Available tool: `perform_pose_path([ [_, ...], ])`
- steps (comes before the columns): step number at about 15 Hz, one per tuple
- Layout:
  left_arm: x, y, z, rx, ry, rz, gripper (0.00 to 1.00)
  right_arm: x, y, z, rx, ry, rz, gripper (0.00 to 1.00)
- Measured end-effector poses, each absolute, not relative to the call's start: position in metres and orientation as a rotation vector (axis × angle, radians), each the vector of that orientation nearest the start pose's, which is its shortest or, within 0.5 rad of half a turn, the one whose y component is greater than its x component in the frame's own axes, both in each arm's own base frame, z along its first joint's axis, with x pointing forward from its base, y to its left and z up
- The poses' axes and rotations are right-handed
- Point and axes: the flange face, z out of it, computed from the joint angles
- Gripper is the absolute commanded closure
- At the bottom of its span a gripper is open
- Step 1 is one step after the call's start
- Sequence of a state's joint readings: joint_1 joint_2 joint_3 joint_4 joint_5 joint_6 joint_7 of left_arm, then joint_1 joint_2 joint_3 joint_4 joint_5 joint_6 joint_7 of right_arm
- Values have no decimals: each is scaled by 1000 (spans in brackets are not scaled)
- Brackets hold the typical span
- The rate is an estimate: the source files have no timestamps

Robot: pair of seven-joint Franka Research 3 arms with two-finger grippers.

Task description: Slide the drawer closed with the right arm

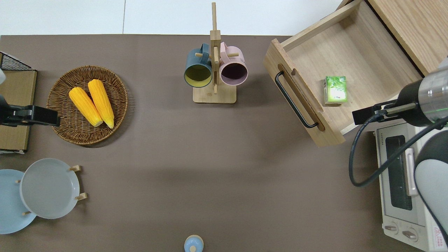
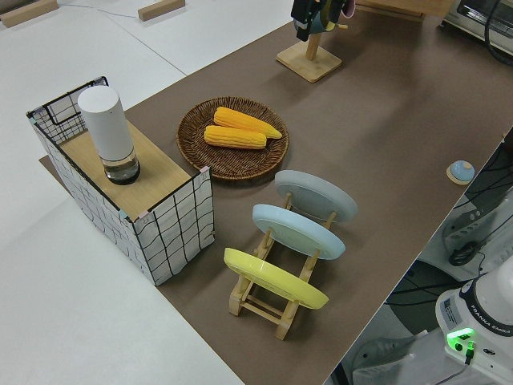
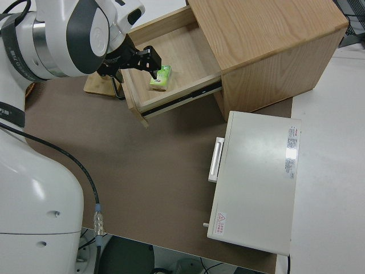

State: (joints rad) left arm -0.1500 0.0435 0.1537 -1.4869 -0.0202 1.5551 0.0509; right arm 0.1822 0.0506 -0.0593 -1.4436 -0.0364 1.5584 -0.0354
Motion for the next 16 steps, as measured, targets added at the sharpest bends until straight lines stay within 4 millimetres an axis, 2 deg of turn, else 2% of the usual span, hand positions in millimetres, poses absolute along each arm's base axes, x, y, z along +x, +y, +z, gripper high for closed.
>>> perform_pose_path([
  [6,567,-2,639,-3153,76,-40,5,567,54,655,-3171,-208,-105,17],
  [16,567,-2,639,-3153,76,-40,5,567,53,655,-3171,-206,-106,19],
])
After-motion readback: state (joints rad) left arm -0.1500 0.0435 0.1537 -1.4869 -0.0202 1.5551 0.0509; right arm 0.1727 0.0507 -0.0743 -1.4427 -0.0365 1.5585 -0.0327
